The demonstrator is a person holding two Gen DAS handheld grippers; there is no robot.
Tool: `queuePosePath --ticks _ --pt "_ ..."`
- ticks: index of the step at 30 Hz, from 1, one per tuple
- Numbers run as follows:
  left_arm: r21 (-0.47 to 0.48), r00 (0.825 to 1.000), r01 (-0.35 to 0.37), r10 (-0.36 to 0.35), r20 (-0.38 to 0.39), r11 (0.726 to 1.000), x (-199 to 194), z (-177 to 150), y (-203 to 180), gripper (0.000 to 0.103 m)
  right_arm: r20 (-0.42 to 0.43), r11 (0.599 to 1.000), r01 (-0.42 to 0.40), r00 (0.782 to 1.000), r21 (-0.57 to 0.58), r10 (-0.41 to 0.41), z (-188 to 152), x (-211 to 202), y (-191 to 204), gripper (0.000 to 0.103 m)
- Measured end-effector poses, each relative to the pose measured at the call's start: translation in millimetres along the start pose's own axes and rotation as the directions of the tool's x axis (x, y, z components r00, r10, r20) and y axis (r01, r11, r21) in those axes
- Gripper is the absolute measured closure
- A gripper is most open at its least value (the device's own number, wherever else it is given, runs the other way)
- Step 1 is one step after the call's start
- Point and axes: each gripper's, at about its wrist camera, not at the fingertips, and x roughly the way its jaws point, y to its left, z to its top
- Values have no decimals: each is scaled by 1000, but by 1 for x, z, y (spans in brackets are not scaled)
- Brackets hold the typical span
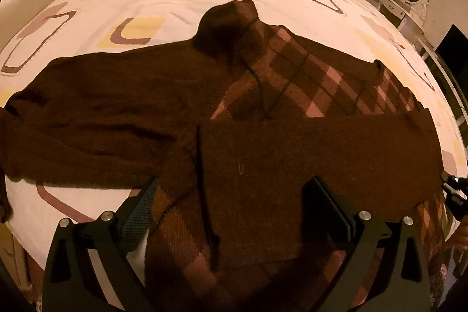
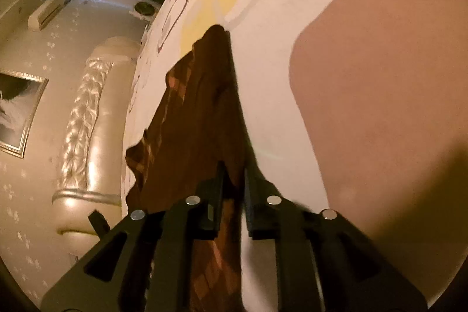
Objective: Fold small clothes
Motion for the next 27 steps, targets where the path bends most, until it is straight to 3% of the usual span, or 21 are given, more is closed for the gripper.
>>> queuePosePath --ticks 8,10,13,15,20,21,22,23,27 --pt "47 1000 16 -17 15 999 -5 -7 -1 4 -181 993 -85 981 -76 70 -49 -24 3 58" --pt "55 1000 23 -24 20 998 -7 -10 0 4 -227 989 -122 969 -86 100 -62 -25 3 56" --pt "69 999 22 -23 22 997 -7 -12 0 4 -229 987 -133 967 -86 110 -70 -26 0 56" --pt "68 1000 16 -17 21 998 -7 -12 -1 4 -222 988 -140 967 -64 123 -70 -25 -1 57" --pt "62 1000 12 -13 19 998 -7 -11 -2 4 -240 989 -119 966 -82 97 -72 -23 0 75" --pt "65 1000 11 -13 20 998 -7 -12 -3 4 -241 990 -119 966 -82 96 -69 -21 0 80" --pt "69 1000 11 -12 20 998 -7 -12 -3 4 -249 990 -110 965 -89 85 -70 -19 -1 94" --pt "70 1000 10 -12 20 997 -6 -12 -2 4 -258 990 -101 963 -97 73 -71 -17 -2 100" --pt "69 1000 12 -13 17 998 -6 -11 -1 4 -228 992 -81 972 -100 56 -72 -21 -9 101"
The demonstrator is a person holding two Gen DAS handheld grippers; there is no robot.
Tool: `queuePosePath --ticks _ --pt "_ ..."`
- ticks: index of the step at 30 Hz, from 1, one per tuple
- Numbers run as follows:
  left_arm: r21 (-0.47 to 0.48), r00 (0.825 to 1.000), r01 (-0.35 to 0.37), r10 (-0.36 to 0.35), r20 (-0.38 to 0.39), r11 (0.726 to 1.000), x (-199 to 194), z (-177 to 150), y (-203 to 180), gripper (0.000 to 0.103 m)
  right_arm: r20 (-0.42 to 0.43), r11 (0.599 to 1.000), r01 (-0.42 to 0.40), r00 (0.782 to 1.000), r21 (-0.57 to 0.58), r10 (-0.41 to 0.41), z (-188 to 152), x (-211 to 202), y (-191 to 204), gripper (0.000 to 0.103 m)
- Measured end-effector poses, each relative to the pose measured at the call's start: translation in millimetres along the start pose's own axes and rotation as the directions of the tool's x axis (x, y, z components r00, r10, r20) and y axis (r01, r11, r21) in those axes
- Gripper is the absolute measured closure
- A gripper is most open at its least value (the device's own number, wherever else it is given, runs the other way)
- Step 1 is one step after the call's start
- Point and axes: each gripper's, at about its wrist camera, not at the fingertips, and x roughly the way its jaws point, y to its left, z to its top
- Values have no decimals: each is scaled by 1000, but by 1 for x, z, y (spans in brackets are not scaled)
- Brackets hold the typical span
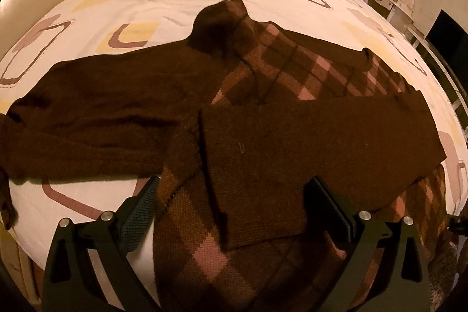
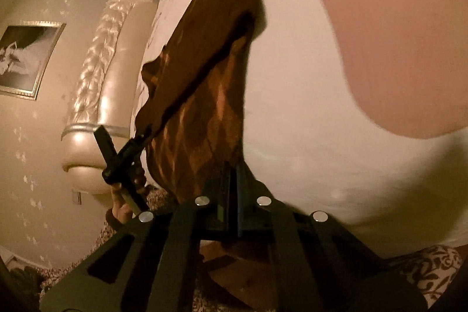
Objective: Fold small clothes
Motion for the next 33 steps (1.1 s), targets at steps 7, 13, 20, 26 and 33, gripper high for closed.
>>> queuePosePath --ticks 7,13,20,26,33 --pt "6 1000 -4 4 6 1000 0 -1 0 4 62 999 -1 998 35 -2 4 -17 -17 101" --pt "12 1000 2 -2 5 1000 1 -2 1 4 39 999 11 999 33 -13 6 -19 -18 101" --pt "12 1000 16 -16 -7 1000 3 -1 3 4 127 989 119 986 -86 -107 16 -27 43 85" --pt "33 1000 16 -15 -9 999 4 -1 3 4 119 976 84 991 -201 -61 35 29 107 71" --pt "64 1000 27 -28 7 998 4 -3 3 4 67 988 60 996 -146 -50 64 119 119 65"
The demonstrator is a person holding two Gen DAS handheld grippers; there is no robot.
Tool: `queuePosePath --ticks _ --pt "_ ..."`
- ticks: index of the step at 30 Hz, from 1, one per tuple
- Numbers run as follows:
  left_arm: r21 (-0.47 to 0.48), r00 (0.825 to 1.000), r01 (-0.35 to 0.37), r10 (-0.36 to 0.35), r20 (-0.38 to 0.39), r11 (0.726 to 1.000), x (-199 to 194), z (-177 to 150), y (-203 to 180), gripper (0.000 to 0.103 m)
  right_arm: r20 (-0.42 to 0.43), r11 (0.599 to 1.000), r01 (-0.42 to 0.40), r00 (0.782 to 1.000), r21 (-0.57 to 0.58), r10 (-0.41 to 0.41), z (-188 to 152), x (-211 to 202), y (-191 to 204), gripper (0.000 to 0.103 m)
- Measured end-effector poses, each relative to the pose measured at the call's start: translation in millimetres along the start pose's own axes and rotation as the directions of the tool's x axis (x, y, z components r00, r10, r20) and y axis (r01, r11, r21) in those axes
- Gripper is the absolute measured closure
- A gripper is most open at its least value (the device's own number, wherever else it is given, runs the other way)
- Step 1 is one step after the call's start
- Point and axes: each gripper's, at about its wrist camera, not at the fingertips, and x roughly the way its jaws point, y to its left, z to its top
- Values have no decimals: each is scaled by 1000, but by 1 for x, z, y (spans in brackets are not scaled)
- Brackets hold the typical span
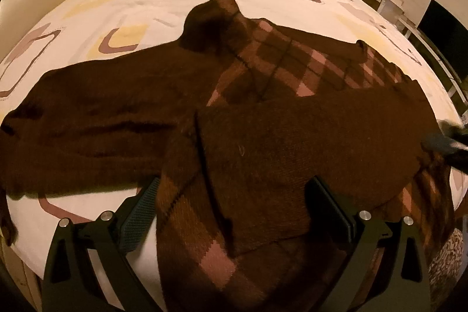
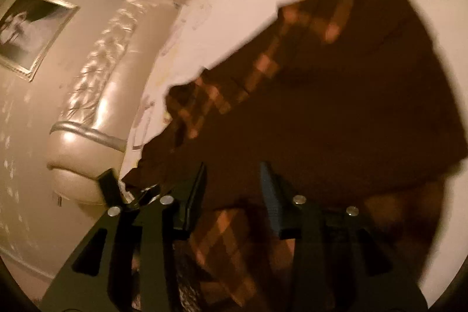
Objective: Fold small clothes
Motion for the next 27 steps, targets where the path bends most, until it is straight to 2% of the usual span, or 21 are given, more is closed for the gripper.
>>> queuePosePath --ticks 2,5,8,14,17,20,22,24,26,27 --pt "5 1000 14 -14 6 1000 -1 0 2 4 -42 998 54 998 38 -53 0 24 -12 71" --pt "10 999 43 -43 12 999 -4 0 5 4 -39 996 12 999 91 -9 1 24 -21 75" --pt "-19 998 65 -65 18 998 -13 0 13 4 -54 996 15 998 90 -11 3 24 -22 77" --pt "-150 994 82 -71 77 985 -54 -10 52 4 -40 996 30 999 85 -26 3 25 -21 76" --pt "-287 992 95 -66 110 953 -79 -24 95 5 -35 996 25 999 90 -22 0 24 -21 76" --pt "-423 991 81 -29 127 902 -96 -42 141 5 -30 995 26 999 93 -24 -3 23 -21 76" --pt "-510 991 74 -7 132 857 -104 -57 173 5 -25 996 30 999 89 -28 -4 23 -20 76" --pt "-599 992 72 3 123 797 -105 -71 203 5 -23 995 29 999 90 -27 -4 22 -20 76" --pt "-690 991 95 -7 130 718 -103 -85 229 5 -16 995 27 1000 94 -25 -5 21 -21 76" --pt "-715 991 103 -7 136 692 -102 -88 237 5 -13 995 26 1000 95 -25 -5 22 -21 76"
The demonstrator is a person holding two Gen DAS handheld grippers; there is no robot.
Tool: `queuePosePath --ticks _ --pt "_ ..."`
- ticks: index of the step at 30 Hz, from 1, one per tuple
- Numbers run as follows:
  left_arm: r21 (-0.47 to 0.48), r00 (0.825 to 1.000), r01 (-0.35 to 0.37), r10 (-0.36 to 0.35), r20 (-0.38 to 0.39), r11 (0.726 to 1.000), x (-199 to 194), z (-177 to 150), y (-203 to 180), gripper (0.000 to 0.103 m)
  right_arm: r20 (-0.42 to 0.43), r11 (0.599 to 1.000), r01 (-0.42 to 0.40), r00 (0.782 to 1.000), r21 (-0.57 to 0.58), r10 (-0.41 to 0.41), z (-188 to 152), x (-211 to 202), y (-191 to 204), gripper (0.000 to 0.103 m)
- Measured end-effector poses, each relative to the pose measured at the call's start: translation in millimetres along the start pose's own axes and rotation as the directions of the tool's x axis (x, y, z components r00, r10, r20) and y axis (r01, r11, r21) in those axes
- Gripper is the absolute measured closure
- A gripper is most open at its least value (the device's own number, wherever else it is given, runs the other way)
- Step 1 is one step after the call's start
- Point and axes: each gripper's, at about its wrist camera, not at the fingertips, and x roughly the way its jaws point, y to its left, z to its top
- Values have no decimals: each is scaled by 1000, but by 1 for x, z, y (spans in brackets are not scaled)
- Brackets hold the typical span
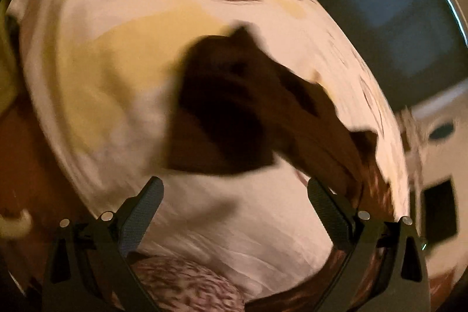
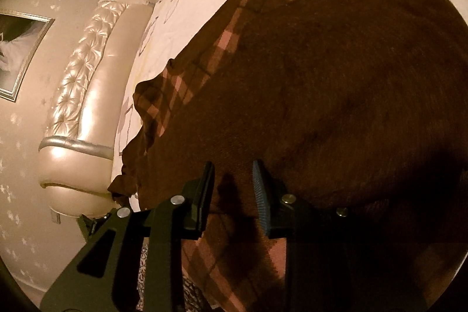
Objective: Fold small clothes
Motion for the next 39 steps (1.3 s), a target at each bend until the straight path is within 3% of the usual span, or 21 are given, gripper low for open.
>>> queuePosePath --ticks 6,12,13,14,21,27,30,34,39 --pt "-150 997 71 -69 24 986 8 11 23 5 9 1000 -1 1000 10 1 0 1 -1 75" --pt "-277 984 179 -176 36 944 13 17 31 8 14 1000 -1 1000 9 1 0 0 -1 75" --pt "-279 980 196 -194 36 940 11 17 28 22 16 1000 -2 1000 9 2 1 0 -1 75" --pt "-278 980 197 -196 33 940 8 17 27 27 17 1000 -2 1000 10 2 1 0 -1 75" --pt "-285 975 219 -217 39 933 8 20 25 38 38 1000 -16 999 11 16 -2 -1 -2 75" --pt "-262 971 236 -233 42 936 4 17 34 67 72 1000 -24 997 9 24 -6 -3 -4 75" --pt "-238 975 220 -219 30 946 8 18 34 91 73 1000 -26 997 10 25 -6 -3 -3 75" --pt "-215 977 214 -213 28 953 4 22 32 96 80 999 -33 996 14 32 -9 -4 -4 75" --pt "-106 980 196 -191 58 975 -14 37 21 96 82 999 -33 996 14 32 -9 -4 -4 75"
